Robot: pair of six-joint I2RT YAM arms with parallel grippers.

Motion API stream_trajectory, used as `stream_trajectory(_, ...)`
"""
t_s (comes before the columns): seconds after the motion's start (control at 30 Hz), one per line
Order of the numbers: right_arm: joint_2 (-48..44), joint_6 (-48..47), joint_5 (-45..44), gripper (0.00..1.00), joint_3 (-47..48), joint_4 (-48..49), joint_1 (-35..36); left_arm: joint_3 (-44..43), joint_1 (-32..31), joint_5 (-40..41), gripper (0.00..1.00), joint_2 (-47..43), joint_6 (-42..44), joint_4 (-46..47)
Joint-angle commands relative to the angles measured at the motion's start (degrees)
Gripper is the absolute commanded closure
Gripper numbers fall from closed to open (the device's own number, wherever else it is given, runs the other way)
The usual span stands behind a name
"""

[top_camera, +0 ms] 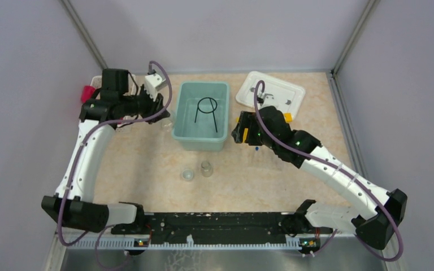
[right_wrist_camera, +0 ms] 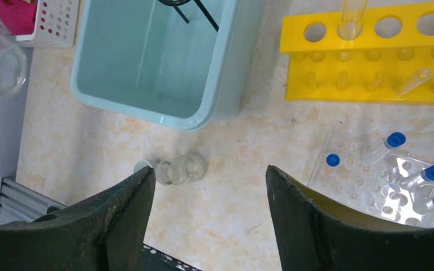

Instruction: Organize the chemistry lab equipment

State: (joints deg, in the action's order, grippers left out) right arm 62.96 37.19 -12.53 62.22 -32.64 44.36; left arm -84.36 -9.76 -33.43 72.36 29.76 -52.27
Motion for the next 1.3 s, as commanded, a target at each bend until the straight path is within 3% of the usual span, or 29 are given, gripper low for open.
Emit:
stream_trajectory(0.0,-2.67,-0.51,-0.64,0.29,1.64,0.47,-0.2,-4.4,-2.06,-2.85,1.0,6.53,-3.04,3.28)
stream_trajectory(0.33,-3.59,-0.19,-1.65,0.29,1.47,-1.19,-0.22,-5.09,-8.23,-0.5,1.0,17.2,-6.15,12.82)
stream_trajectory(0.77,-3.2,-0.59,-1.54,0.29,1.08,-0.86,-0.23,1.97,-9.14,4.48,1.0,25.32,-3.22,21.63)
stream_trajectory(1.27,-2.76,-1.29,-1.31,0.29,2.57,-2.23,-0.21,6.02,-9.22,2.84,1.0,32.02,-3.91,33.85)
